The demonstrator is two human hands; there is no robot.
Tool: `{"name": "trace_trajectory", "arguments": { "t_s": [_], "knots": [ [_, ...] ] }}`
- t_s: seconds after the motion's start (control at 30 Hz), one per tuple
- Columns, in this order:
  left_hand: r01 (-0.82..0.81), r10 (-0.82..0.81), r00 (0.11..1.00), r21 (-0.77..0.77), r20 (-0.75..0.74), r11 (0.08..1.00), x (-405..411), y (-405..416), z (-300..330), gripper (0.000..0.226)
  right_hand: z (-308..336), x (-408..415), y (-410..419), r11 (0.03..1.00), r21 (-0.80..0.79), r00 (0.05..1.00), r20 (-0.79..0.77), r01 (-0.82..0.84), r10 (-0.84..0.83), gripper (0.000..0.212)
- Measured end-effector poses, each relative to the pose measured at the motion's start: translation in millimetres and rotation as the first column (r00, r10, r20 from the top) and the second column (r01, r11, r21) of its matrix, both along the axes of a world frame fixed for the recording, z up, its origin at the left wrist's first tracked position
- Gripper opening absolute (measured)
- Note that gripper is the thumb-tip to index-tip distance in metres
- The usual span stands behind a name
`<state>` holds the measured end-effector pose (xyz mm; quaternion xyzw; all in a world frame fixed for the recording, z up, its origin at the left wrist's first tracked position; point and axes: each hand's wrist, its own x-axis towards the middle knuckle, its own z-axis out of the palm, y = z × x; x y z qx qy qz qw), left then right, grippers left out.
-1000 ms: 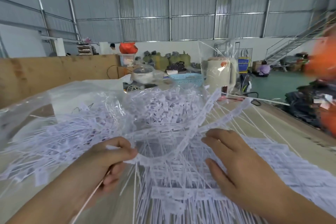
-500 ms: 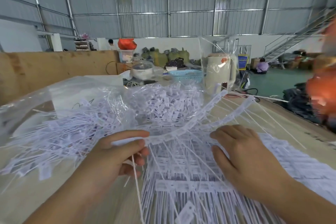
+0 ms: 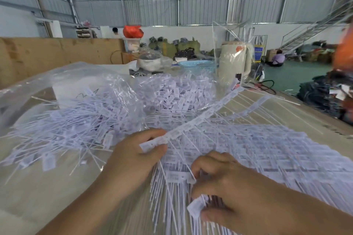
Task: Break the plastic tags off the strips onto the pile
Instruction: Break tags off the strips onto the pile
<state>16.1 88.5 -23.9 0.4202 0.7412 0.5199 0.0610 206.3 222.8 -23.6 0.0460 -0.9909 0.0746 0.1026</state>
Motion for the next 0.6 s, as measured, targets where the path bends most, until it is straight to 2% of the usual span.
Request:
{"name": "trace_trajectory", "arguments": {
  "t_s": [0.1, 0.17, 0.23, 0.3, 0.33, 0.37, 0.4, 0.43, 0.47, 0.5, 0.53, 0.6],
  "knots": [
    [-0.054, 0.048, 0.985, -0.029, -0.163, 0.998, -5.5, -1.5, -3.4, 0.024, -0.8, 0.9, -3.3, 0.995, -0.098, 0.998, -0.055, 0.034, -0.04, 0.025],
    [-0.135, 0.103, 0.941, -0.078, -0.322, 0.988, -8.5, -2.6, -5.2, 0.039, 2.4, 1.8, -3.8, 0.978, -0.196, 0.985, -0.139, 0.069, -0.097, 0.017],
    [-0.225, 0.159, 0.842, -0.067, -0.515, 0.972, -7.8, -2.9, -4.8, 0.04, 6.1, 1.7, -3.5, 0.959, -0.266, 0.961, -0.225, 0.097, -0.159, 0.012],
    [-0.245, 0.179, 0.692, 0.006, -0.699, 0.969, 0.5, -1.1, -3.2, 0.028, 10.0, 0.7, -5.8, 0.939, -0.327, 0.94, -0.275, 0.105, -0.201, 0.01],
    [-0.206, 0.167, 0.647, 0.04, -0.744, 0.978, 5.9, 0.0, -2.9, 0.021, 11.7, -0.2, -7.6, 0.933, -0.347, 0.932, -0.296, 0.098, -0.208, 0.011],
    [-0.121, 0.12, 0.659, 0.053, -0.743, 0.991, 11.2, 0.6, -2.5, 0.013, 13.6, -1.5, -9.1, 0.93, -0.357, 0.926, -0.315, 0.089, -0.21, 0.011],
    [-0.008, 0.046, 0.727, 0.059, -0.685, 0.998, 16.9, 1.0, -1.6, 0.011, 15.6, -3.2, -10.8, 0.931, -0.357, 0.92, -0.333, 0.08, -0.207, 0.011],
    [0.121, -0.067, 0.834, 0.063, -0.548, 0.991, 22.9, 0.4, -0.2, 0.016, 18.1, -5.3, -12.8, 0.933, -0.351, 0.916, -0.345, 0.078, -0.206, 0.011],
    [0.257, -0.216, 0.912, 0.076, -0.35, 0.963, 28.8, -0.5, 1.6, 0.022, 20.6, -7.5, -14.9, 0.936, -0.342, 0.911, -0.358, 0.078, -0.207, 0.01],
    [0.378, -0.361, 0.92, 0.104, -0.153, 0.92, 33.6, -1.6, 3.2, 0.026, 22.7, -9.8, -17.0, 0.942, -0.325, 0.904, -0.374, 0.081, -0.207, 0.009],
    [0.437, -0.438, 0.898, 0.138, -0.024, 0.889, 36.5, -3.0, 4.5, 0.029, 24.6, -12.0, -18.7, 0.95, -0.3, 0.898, -0.39, 0.087, -0.205, 0.009],
    [0.432, -0.441, 0.897, 0.153, 0.03, 0.889, 36.8, -4.0, 4.8, 0.027, 26.3, -16.5, -22.4, 0.963, -0.246, 0.899, -0.39, 0.106, -0.199, 0.007]
  ]
}}
